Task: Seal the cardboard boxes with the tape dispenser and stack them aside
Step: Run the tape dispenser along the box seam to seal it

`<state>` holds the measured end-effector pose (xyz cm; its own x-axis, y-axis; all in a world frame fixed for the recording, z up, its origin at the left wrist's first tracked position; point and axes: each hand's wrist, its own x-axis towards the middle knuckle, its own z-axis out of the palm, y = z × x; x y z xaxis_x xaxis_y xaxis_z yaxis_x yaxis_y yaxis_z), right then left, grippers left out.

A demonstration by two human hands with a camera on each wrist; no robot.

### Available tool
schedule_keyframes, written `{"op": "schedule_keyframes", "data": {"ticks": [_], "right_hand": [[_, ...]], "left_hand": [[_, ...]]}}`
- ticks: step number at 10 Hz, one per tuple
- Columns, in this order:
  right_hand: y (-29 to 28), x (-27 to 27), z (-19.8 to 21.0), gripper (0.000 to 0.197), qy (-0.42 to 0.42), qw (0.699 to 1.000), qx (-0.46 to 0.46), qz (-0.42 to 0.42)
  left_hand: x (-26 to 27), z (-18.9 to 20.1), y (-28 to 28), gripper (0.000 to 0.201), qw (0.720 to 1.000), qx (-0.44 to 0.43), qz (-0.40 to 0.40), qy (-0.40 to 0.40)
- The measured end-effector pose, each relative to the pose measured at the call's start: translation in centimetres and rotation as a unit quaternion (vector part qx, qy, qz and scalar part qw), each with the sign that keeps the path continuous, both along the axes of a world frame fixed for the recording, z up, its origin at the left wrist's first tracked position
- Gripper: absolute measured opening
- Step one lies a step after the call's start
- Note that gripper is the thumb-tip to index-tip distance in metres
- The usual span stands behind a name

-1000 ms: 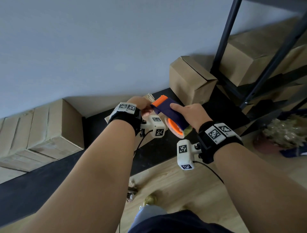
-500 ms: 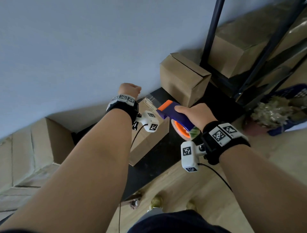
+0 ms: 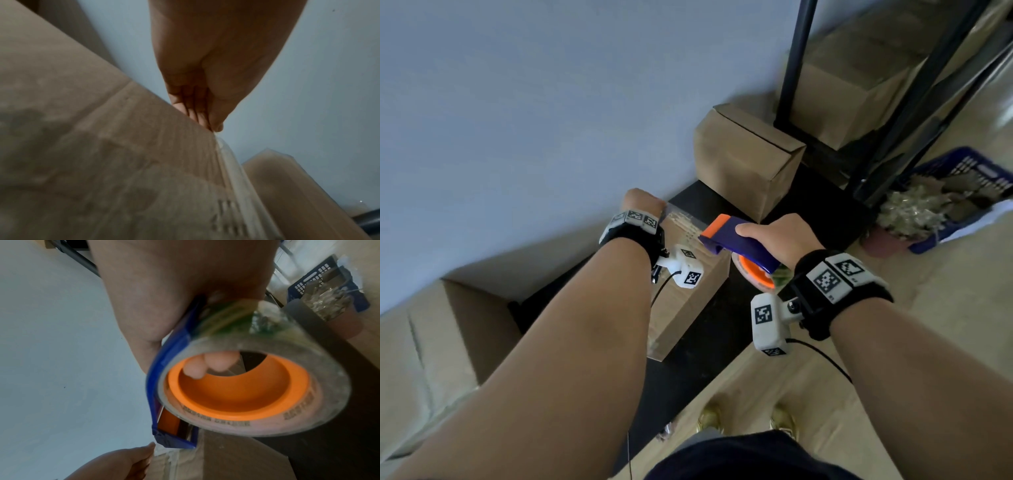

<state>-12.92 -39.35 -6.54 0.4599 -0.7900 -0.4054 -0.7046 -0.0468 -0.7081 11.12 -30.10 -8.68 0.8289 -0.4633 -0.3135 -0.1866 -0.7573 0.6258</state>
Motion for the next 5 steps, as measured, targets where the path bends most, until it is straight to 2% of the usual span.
{"op": "schedule_keyframes", "data": {"ticks": [1,2,3,4,5], "right_hand": [[-0.1,0.1,-0.1,0.06,-0.004,1.0,0.004,-0.001],[0.0,0.2,-0.3,0.06,-0.009,1.0,0.006,-0.001],[-0.1,0.3,-0.5,0.065,-0.014,1.0,0.02,-0.005],[-0.2,0.1,-0.5,0.062,-0.025,0.999,0.039,-0.013],[-0.2,0.0,-0.4,0.058,-0.029,0.999,0.042,-0.006]], "left_hand": [[-0.3,-1.1,0.1,0.027,1.0,-0.001,0.0,0.02],[-1.1,-1.5,0.2,0.034,1.0,0.03,0.002,0.003],[-1.6,-1.1,0.1,0.039,0.995,0.083,-0.049,-0.04],[-1.8,-0.7,0.3,0.038,0.994,0.08,-0.073,-0.02],[-1.7,-1.4,0.0,0.04,0.991,0.116,-0.071,-0.014]]}}
